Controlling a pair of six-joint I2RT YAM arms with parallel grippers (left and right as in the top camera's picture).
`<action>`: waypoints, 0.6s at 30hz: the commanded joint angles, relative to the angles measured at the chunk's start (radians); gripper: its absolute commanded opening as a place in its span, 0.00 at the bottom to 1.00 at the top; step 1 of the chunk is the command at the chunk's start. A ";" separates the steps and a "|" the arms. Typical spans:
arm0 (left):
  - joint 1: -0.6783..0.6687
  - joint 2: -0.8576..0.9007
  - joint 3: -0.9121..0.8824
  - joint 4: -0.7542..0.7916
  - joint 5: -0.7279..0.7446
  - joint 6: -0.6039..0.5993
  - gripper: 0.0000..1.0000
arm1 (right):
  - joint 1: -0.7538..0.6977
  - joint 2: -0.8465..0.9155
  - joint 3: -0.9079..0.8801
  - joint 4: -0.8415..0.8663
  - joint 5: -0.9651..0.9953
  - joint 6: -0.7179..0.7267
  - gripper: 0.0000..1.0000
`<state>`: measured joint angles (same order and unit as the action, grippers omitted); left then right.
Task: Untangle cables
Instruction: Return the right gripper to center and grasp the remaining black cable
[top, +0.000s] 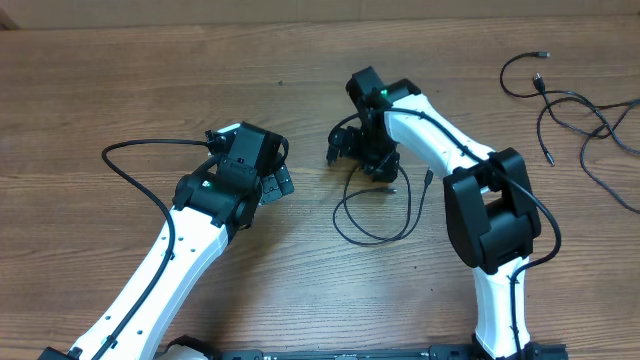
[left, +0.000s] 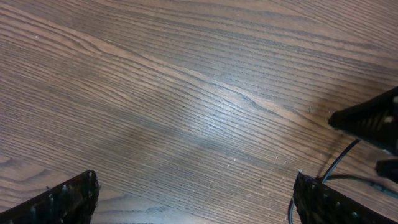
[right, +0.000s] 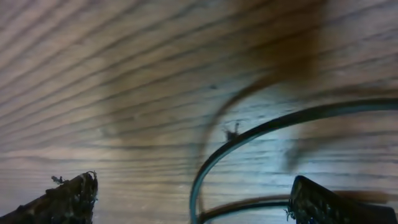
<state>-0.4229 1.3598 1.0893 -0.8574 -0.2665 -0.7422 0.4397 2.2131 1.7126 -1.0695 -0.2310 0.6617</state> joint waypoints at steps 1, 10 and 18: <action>0.004 0.000 0.018 0.001 -0.014 -0.014 1.00 | 0.021 -0.038 -0.024 0.039 0.087 0.072 0.87; 0.004 0.000 0.018 0.001 -0.013 -0.014 1.00 | 0.099 -0.038 -0.097 0.132 0.170 0.150 0.63; 0.004 0.000 0.018 0.001 -0.013 -0.014 1.00 | 0.121 -0.037 -0.142 0.163 0.240 0.181 0.07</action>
<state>-0.4229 1.3598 1.0893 -0.8574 -0.2665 -0.7422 0.5571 2.1822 1.6054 -0.9073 -0.0486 0.8078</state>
